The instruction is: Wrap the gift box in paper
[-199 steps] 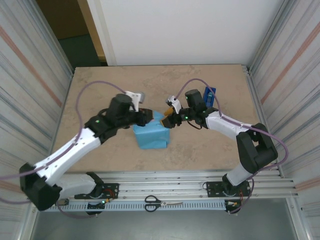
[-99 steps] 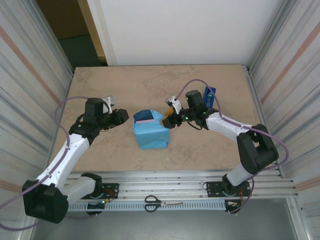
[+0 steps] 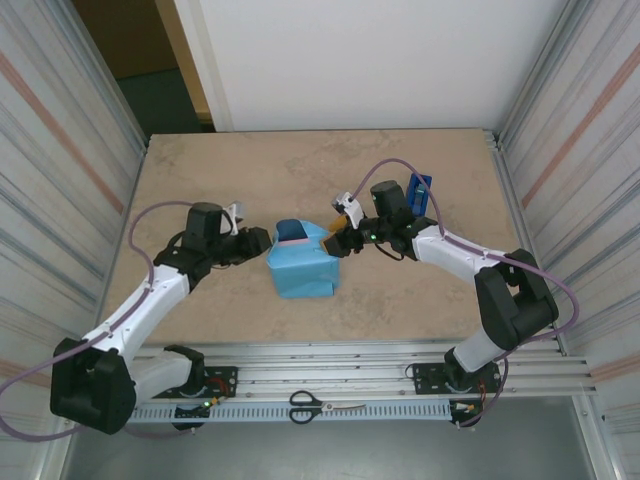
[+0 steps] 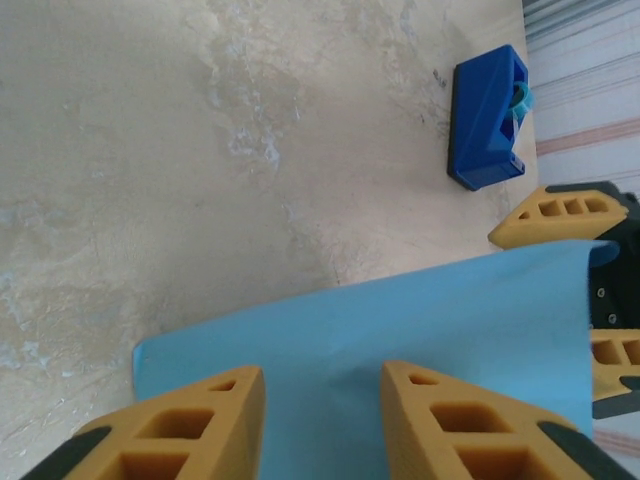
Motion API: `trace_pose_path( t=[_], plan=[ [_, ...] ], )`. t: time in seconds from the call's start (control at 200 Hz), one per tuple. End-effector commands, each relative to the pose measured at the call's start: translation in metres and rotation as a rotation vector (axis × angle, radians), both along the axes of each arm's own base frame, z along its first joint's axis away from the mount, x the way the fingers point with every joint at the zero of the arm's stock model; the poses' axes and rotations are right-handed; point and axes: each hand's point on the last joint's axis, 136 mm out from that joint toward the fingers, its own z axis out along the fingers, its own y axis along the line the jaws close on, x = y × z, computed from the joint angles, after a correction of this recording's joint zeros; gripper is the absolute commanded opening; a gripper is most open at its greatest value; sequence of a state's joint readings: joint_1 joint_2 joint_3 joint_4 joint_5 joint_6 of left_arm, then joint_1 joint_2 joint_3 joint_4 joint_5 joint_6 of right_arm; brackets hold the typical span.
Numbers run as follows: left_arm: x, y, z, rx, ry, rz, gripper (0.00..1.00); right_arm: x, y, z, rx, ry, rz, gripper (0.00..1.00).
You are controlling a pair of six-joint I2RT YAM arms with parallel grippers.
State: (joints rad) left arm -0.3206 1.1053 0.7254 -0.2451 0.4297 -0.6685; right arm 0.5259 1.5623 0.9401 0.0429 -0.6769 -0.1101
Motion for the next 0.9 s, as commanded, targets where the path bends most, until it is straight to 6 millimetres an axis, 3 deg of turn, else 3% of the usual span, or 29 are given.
trace_pose_path(
  t=[0.0, 0.125, 0.346, 0.897],
  plan=[
    [-0.001, 0.007, -0.003, 0.009, -0.017, 0.066, 0.39, -0.025, -0.013, -0.049, -0.131, 0.14, -0.019, 0.62],
    [0.001, 0.018, -0.001, 0.034, -0.067, 0.147, 0.44, -0.026, -0.013, -0.049, -0.132, 0.142, -0.022, 0.62],
    [0.005, 0.035, 0.005, 0.048, -0.148, 0.266, 0.45, -0.026, -0.015, -0.05, -0.137, 0.142, -0.032, 0.62],
    [-0.003, 0.009, -0.009, 0.148, -0.224, 0.254, 0.48, -0.026, -0.014, -0.05, -0.138, 0.142, -0.041, 0.62]
  ],
)
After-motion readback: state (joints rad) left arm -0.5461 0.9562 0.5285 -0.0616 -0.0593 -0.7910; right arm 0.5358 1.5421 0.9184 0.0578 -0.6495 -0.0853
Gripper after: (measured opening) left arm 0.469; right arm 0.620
